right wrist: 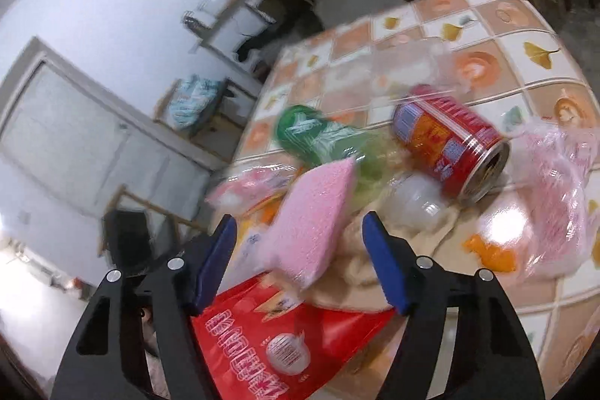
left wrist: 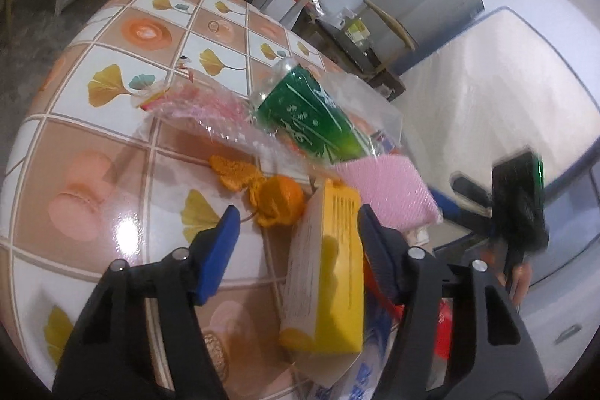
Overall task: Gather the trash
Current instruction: 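Grasp the yellow box with the left tool while the right tool grasps the pink sponge, then carry yellow box and pink sponge to the blue wastebasket and release both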
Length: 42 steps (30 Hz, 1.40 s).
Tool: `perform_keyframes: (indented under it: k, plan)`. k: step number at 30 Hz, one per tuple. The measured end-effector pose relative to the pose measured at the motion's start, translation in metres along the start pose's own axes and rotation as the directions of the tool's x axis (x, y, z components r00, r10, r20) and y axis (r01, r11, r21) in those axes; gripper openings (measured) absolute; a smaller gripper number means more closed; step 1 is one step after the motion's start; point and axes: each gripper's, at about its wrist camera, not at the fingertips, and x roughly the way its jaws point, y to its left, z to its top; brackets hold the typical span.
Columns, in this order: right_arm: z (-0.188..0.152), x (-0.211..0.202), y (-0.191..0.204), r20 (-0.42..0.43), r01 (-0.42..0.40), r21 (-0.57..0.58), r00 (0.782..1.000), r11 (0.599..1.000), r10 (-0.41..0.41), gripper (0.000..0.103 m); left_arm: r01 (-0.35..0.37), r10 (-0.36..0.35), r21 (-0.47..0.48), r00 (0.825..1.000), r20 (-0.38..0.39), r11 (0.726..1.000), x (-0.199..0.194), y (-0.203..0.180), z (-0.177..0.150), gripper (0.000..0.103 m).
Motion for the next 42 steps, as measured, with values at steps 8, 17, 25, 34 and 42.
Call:
perform_keyframes:
  k: [8,17,25,34,42]
  plan:
    - [0.008,0.033,-0.005,-0.121,0.068,0.021,0.991,0.997,-0.065,0.050,-0.024,0.025,0.129,1.000,-0.009,0.991,0.003,-0.010,-0.014,0.053]
    - [0.011,0.030,0.005,-0.144,0.084,0.004,0.986,0.996,-0.083,0.037,0.070,-0.061,0.131,0.996,-0.070,0.989,0.006,-0.018,-0.007,0.050]
    - [0.010,0.014,0.018,-0.081,0.064,-0.043,0.994,0.997,-0.068,0.031,-0.013,0.039,0.161,0.986,-0.163,0.987,0.038,-0.023,-0.011,0.044]
    - [0.006,-0.024,0.045,0.072,0.125,-0.172,0.991,0.977,-0.114,0.030,-0.033,0.048,0.132,0.993,-0.107,0.991,0.022,-0.016,-0.008,0.028]
    - [0.005,-0.043,0.048,0.136,0.071,-0.173,0.990,0.982,-0.047,0.030,-0.065,0.066,0.186,0.998,0.002,0.980,-0.006,-0.030,-0.012,0.028]
